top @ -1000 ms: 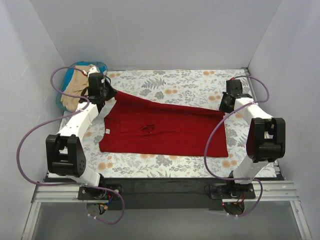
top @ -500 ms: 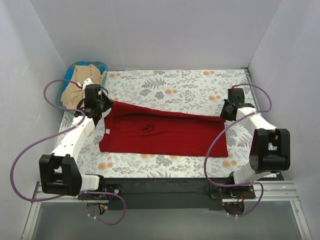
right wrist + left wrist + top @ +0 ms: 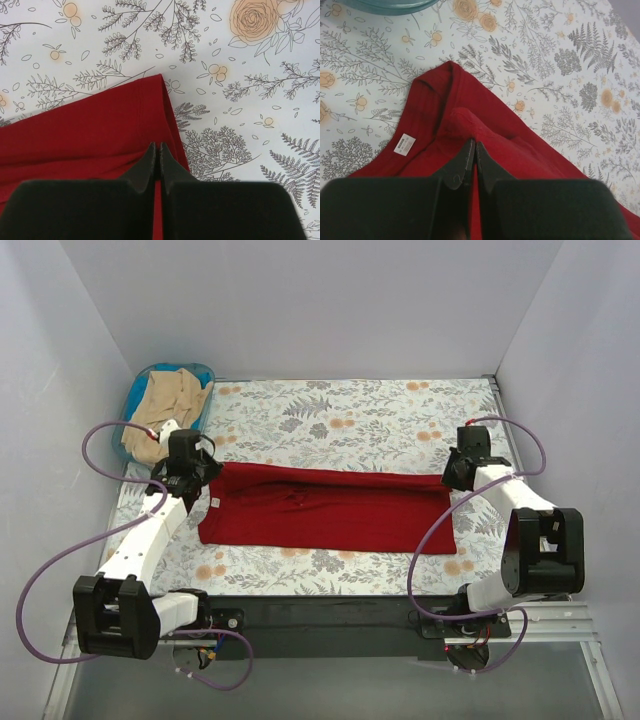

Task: Fold and stack the t-shirts
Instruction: Fold the tshirt

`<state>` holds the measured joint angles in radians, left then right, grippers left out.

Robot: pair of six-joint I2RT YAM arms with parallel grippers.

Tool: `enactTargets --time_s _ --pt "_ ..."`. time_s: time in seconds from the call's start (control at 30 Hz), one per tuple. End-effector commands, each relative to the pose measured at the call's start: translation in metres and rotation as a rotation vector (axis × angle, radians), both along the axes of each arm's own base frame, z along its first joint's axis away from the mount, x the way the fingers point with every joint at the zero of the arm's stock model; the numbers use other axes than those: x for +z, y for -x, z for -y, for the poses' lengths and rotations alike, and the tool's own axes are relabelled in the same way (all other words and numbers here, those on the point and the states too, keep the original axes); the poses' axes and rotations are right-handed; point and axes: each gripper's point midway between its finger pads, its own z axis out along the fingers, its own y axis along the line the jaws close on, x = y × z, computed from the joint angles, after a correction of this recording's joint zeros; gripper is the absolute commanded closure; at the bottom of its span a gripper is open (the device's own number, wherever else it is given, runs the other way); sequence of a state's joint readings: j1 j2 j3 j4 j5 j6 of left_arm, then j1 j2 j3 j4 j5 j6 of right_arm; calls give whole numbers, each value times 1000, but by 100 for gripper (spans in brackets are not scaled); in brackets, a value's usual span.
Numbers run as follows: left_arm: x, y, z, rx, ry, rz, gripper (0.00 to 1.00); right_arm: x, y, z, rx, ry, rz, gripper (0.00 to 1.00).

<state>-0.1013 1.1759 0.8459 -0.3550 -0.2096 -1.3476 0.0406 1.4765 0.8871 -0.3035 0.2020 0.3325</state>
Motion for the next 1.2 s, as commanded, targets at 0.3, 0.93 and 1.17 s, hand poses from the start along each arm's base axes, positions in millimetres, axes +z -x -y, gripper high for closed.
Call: enactTargets --time_s 0.3,0.93,1.17 --pt "-16 24 -14 83 -6 -59 100 1 3 2 -23 -9 47 99" --pt "-55 46 -7 109 67 -180 100 0 25 -11 -4 -107 57 46" --pt "-59 48 -6 99 66 -189 100 -11 38 -8 -42 -103 23 48"
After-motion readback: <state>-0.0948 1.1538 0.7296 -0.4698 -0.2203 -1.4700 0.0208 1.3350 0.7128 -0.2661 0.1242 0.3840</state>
